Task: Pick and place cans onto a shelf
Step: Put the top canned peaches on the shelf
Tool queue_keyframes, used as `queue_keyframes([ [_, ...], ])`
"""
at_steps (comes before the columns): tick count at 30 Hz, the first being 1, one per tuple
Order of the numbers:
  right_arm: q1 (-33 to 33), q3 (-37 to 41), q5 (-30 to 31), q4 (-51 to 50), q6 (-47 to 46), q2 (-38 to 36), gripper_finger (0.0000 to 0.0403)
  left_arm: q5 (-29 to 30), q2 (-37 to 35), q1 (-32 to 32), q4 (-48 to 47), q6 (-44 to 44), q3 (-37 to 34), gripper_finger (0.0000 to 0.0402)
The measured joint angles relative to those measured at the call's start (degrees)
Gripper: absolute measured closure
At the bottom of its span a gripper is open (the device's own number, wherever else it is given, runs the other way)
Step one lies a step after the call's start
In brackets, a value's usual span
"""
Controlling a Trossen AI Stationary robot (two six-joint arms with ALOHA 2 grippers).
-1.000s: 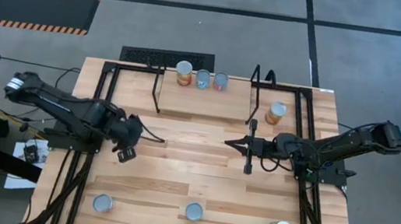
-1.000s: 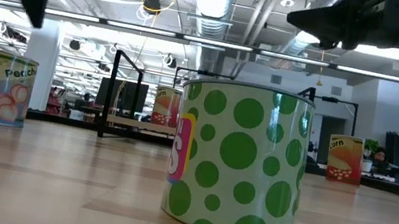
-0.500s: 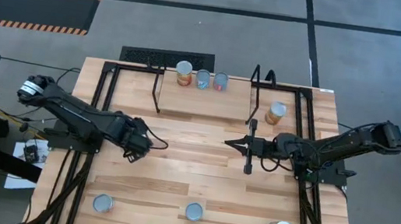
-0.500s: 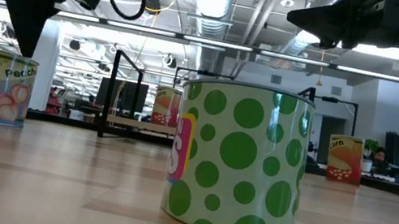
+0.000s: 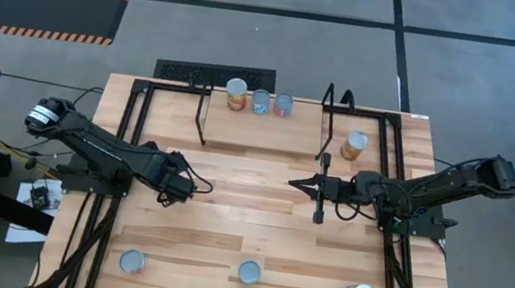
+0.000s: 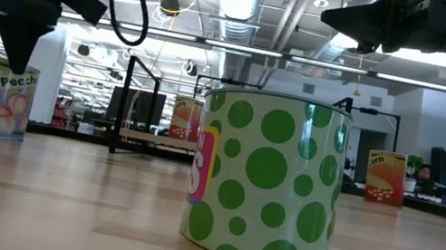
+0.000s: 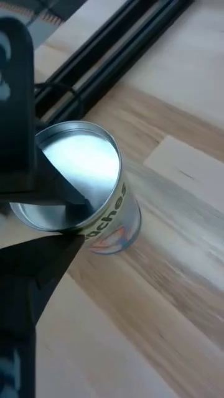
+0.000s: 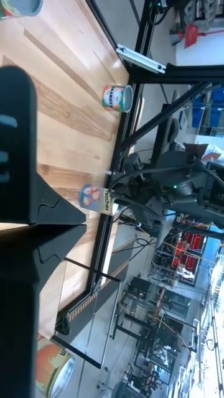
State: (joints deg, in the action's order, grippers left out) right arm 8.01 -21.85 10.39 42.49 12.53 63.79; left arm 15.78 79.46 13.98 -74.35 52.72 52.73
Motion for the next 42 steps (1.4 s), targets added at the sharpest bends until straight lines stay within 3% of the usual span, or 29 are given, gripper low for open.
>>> queue_keyframes([
  [5,0.0,0.0,0.0,0.0,0.0,0.0,0.0388,0.3,0.1,0.0,0.5,-4.0,1.2,0.0390],
  [9,0.0,0.0,0.0,0.0,0.0,0.0,0.0388,-1.5,0.3,0.0,3.2,-9.5,3.8,0.0399],
  [16,0.0,0.0,0.0,0.0,0.0,0.0,0.0388,-7.4,1.0,-0.6,25.6,-24.1,8.4,0.0401],
  [23,0.9,0.0,0.0,0.0,0.0,-0.1,0.0388,-4.0,9.1,-5.1,35.4,-39.5,16.1,0.0401],
  [33,4.4,0.0,0.1,-4.6,1.2,-5.8,0.0395,-4.6,24.7,-11.5,34.1,-56.7,31.9,0.0401],
  [42,6.7,0.0,0.2,-6.8,1.5,-7.6,0.0393,-5.0,29.6,-15.4,31.3,-62.3,37.4,0.0401],
])
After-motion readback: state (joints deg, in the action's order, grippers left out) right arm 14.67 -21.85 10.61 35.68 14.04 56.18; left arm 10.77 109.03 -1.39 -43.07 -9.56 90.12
